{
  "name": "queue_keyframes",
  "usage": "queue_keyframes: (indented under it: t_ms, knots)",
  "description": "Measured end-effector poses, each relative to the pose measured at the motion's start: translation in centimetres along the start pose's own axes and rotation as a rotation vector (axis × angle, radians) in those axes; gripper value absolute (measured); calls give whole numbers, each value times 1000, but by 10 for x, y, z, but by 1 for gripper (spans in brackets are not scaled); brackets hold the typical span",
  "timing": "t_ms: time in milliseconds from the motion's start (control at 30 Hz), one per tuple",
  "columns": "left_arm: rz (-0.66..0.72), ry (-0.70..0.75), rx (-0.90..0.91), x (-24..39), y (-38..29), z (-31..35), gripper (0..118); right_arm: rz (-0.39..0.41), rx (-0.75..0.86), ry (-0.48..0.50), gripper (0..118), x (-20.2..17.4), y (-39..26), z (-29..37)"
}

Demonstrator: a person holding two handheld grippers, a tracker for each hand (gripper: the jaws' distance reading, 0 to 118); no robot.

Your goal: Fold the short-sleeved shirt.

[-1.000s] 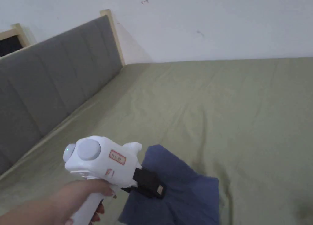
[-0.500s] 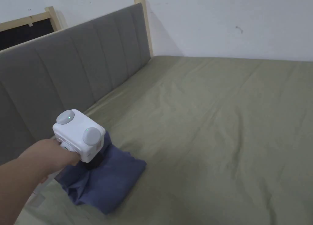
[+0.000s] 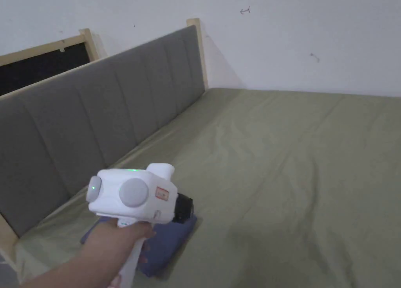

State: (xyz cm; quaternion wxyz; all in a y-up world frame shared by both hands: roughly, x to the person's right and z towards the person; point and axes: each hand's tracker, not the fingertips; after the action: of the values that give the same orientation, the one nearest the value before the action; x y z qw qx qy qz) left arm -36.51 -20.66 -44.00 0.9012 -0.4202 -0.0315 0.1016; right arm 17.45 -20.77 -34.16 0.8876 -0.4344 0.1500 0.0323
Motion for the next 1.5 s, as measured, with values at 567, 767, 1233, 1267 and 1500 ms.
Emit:
queue_keyframes:
  t_ms: [567, 767, 1233, 1267, 1500]
  knots:
    - [-208, -169, 814, 287, -143, 144, 0, -166, 766, -303, 0, 5, -71, 163]
    - [-160, -100, 976, 304, -180, 168, 0, -160, 1040, -567, 0, -12, -105, 174]
    - [-161, -28, 916, 296, -193, 173, 0, -170, 1005, -588, 9, -19, -123, 177]
    - [-164, -40, 914, 294, -193, 172, 1, -176, 1004, -589, 12, -19, -125, 177]
    - [-176, -39, 914, 292, -198, 170, 117, -198, 979, -614, 100, -16, -127, 176]
